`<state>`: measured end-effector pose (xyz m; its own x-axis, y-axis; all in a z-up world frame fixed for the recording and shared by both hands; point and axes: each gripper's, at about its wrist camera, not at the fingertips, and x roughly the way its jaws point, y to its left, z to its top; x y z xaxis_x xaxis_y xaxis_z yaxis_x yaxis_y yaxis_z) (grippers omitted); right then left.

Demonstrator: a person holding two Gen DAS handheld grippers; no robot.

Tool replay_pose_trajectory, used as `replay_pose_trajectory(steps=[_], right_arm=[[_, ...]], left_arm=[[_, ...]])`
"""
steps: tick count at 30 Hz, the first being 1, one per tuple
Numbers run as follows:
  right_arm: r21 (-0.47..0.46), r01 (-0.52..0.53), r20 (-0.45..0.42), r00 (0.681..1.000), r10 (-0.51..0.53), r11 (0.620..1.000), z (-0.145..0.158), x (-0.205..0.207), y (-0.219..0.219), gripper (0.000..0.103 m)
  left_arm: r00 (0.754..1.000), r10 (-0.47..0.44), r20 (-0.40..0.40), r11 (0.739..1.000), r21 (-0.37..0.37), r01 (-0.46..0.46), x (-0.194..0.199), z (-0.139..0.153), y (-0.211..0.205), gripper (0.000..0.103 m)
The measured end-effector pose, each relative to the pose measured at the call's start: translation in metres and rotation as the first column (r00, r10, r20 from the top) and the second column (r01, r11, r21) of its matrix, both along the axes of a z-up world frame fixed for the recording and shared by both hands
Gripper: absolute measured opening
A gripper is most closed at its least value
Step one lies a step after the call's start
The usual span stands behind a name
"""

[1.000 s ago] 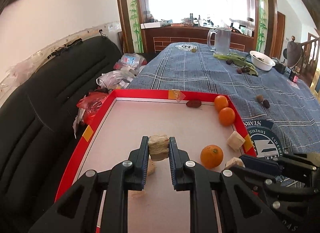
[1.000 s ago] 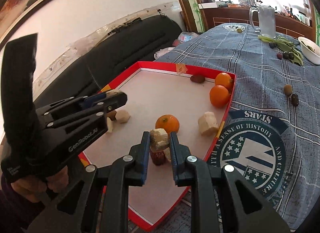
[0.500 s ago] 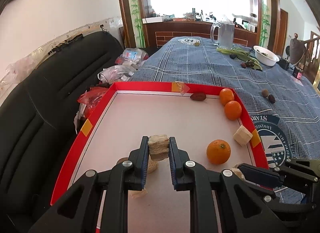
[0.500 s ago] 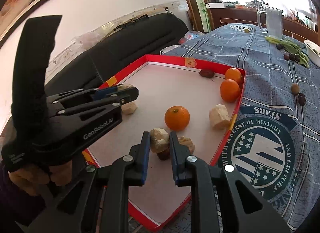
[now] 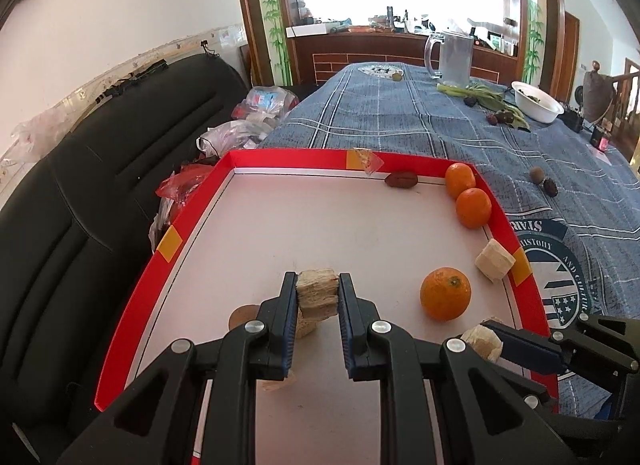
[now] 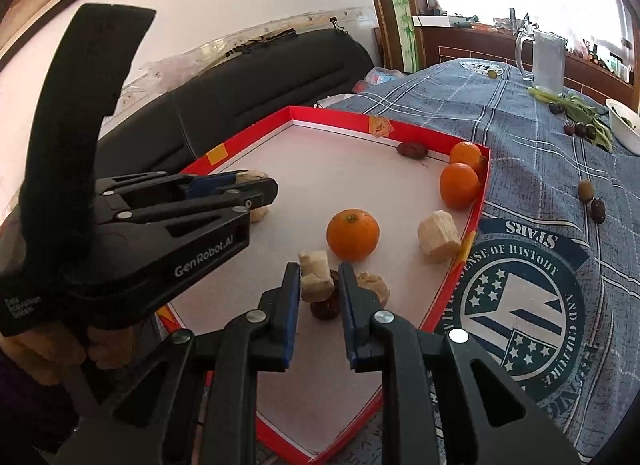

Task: Organize fruits
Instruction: 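Carry the beige cube in the right gripper over the tray while the left carries its cube, then open the right gripper over the tray while the left gripper releases its cube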

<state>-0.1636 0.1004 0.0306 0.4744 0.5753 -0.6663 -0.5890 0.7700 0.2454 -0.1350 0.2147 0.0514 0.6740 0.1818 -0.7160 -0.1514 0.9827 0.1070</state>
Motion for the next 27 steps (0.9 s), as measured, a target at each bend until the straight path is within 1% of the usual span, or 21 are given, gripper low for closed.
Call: replay_pose_trajectory(steps=[10,16,17,19,21,24,27], right_arm=[[0.006,-0.017,0.004,1.000,0.017,1.000,0.001,-0.002,0.001,0.023],[0.046,-0.024,0.007,1.000,0.024,0.999,0.006,-0.003,-0.004,0.023],[0.050,-0.023,0.007,1.000,0.023,0.998,0.006,-0.003,-0.004,0.024],[0.058,-0.022,0.003,1.000,0.022,0.998,0.007,-0.003,-0.006,0.029],[0.066,-0.017,0.006,1.000,0.017,0.998,0.007,-0.003,-0.007,0.031],[0.079,-0.014,0.013,1.000,0.013,0.997,0.010,-0.003,-0.011,0.031],[0.089,-0.012,0.014,1.000,0.011,0.996,0.012,-0.003,-0.014,0.031]], left_arm=[[1.000,0.008,-0.011,1.000,0.003,-0.008,0.002,0.000,-0.001,0.018],[1.000,0.020,-0.010,1.000,0.004,-0.020,0.000,0.002,-0.001,0.019],[1.000,0.023,-0.010,1.000,0.003,-0.022,0.000,0.002,-0.001,0.020],[1.000,0.024,-0.007,1.000,0.006,-0.023,0.000,0.003,-0.002,0.020],[1.000,0.027,-0.004,1.000,0.007,-0.026,0.000,0.005,-0.002,0.021],[0.999,0.032,0.000,0.999,0.010,-0.032,-0.001,0.008,-0.001,0.022],[0.999,0.039,0.004,0.999,0.012,-0.039,0.000,0.010,-0.002,0.028]])
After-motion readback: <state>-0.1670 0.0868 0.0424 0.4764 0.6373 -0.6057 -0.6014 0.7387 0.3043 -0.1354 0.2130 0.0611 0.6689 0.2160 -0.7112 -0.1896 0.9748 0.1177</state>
